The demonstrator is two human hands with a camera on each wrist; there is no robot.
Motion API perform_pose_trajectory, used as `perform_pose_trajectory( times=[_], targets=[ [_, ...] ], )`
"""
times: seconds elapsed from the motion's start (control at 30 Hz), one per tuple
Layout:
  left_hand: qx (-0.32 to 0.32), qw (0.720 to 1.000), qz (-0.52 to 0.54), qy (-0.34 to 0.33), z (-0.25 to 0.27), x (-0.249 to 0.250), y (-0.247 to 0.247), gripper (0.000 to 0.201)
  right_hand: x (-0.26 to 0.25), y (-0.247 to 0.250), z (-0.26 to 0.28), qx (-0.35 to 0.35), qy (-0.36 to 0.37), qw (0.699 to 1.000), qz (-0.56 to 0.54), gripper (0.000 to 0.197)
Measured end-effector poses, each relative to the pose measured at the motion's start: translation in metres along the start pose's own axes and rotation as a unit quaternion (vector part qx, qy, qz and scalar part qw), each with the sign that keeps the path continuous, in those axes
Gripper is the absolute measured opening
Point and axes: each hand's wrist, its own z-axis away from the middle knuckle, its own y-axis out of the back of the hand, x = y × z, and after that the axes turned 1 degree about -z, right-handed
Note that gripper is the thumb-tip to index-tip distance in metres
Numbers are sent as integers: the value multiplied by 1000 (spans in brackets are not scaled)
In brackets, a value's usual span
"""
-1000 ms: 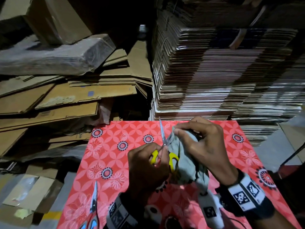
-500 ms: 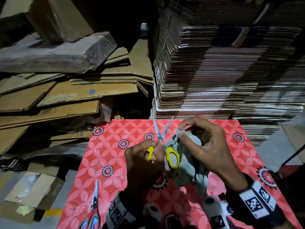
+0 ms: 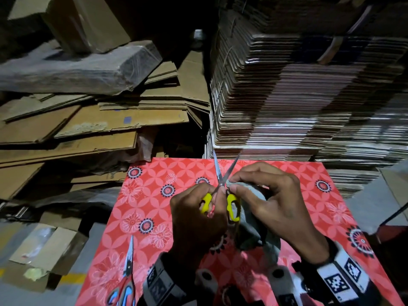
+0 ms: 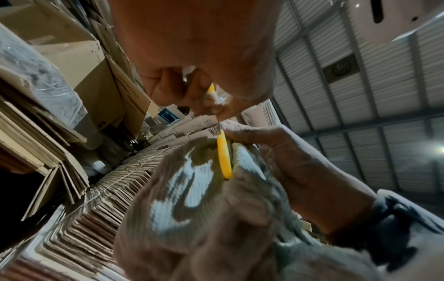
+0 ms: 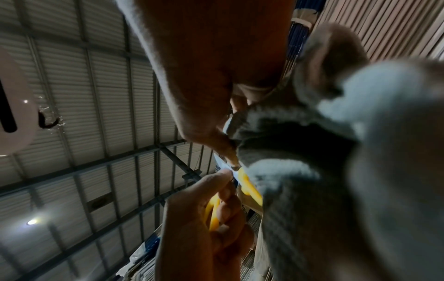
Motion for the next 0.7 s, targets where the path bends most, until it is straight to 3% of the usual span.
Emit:
perform_pose_trajectory(
  times=[0.3, 0.7],
  targets=[
    [-14, 999, -4, -28, -3, 10, 5, 39, -3, -6, 10, 54, 68, 993, 81, 15],
    [-16, 999, -25, -39, -1, 7, 1, 32, -12, -17, 3, 116, 11, 987, 110, 21]
  ],
)
